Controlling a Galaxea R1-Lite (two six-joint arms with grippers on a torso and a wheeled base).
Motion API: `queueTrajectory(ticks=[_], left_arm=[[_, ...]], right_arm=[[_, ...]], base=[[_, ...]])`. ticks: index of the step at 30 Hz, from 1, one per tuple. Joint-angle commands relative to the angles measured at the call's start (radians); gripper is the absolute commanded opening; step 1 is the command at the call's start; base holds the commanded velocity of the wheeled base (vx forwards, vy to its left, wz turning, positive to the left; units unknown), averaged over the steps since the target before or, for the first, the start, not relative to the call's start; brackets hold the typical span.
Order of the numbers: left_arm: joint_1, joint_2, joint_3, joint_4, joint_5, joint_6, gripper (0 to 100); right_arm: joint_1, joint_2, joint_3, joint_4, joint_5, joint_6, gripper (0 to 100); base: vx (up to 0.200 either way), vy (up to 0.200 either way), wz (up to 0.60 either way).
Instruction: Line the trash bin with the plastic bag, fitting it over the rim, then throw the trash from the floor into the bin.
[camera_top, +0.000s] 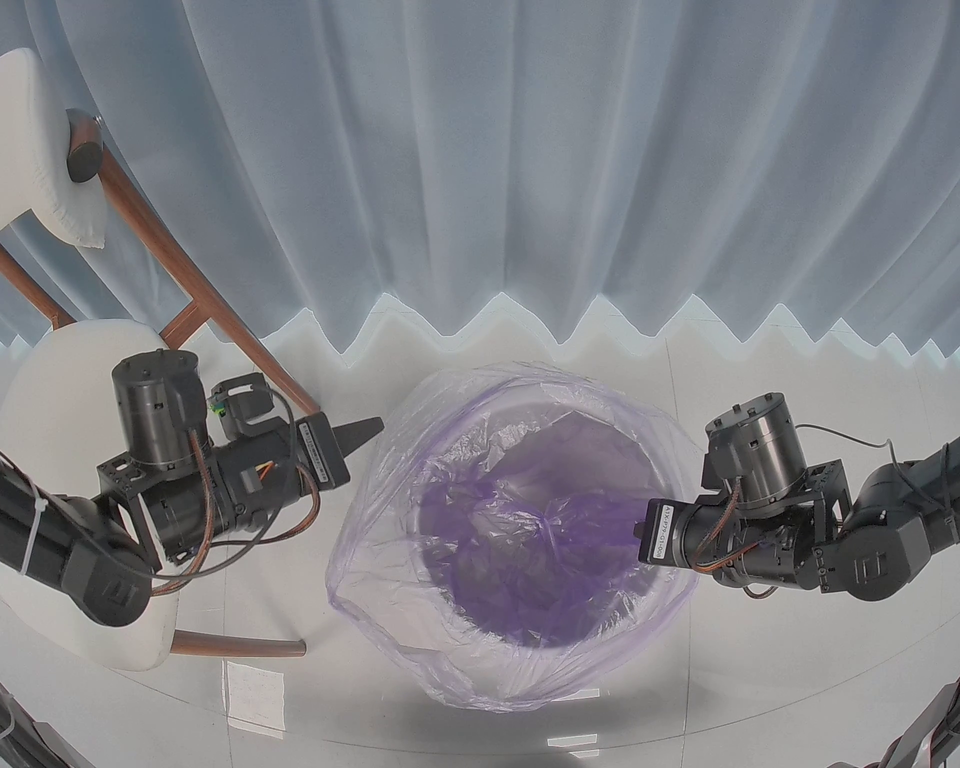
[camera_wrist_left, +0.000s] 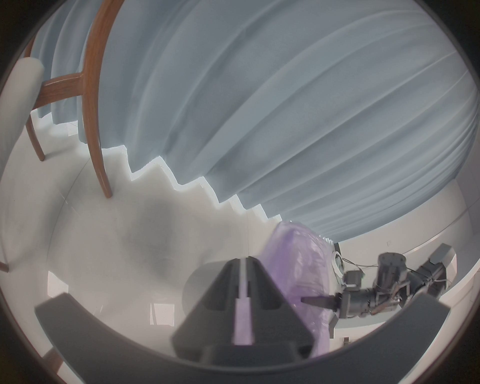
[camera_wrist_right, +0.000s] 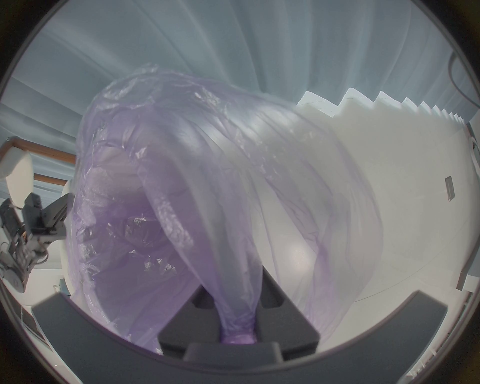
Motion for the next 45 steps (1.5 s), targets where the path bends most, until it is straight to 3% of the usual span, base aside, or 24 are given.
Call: queueTrajectory(ticks=[1,11,17,18,28,41,42,45], left_arm=[[0.031,0.075,-0.071,0.003,-0.004,-0.005,0],[0.025,0.053,-0.051,-0.002,-0.001,-0.005,0],[0.045,-0.075,0.007,0.031,0.005,0.001,0],[0.037,-0.111,0.019,0.032,0.000,-0.001,100],[-0.050,-0.083,0.041,0.021,-0.004,0.071,100],[-0.045,0.032,0.032,0.003,-0.003,0.071,100],[-0.044,0.056,0.018,-0.022,-0.003,0.068,0],[-0.022,0.073,-0.014,-0.037,-0.001,0.056,0]], right_arm=[[0.001,-0.051,0.018,-0.001,0.013,0.003,0],[0.000,-0.063,0.037,-0.004,0.015,0.003,0],[0.000,-0.057,0.037,-0.015,0.015,0.003,0],[0.001,-0.054,0.041,-0.030,0.015,0.003,0],[0.003,-0.047,0.054,-0.037,0.015,-0.003,0],[0.018,-0.054,0.054,-0.038,0.013,0.004,0],[0.018,-0.055,0.054,-0.040,0.013,0.004,0],[0.018,-0.058,0.055,-0.057,0.013,0.004,0]], base=[[0.000,0.000,0.00],[0.000,0.000,0.00],[0.000,0.000,0.00],[0.000,0.000,0.00],[0.000,0.000,0.00],[0.000,0.000,0.00],[0.000,0.000,0.00],[0.000,0.000,0.00]])
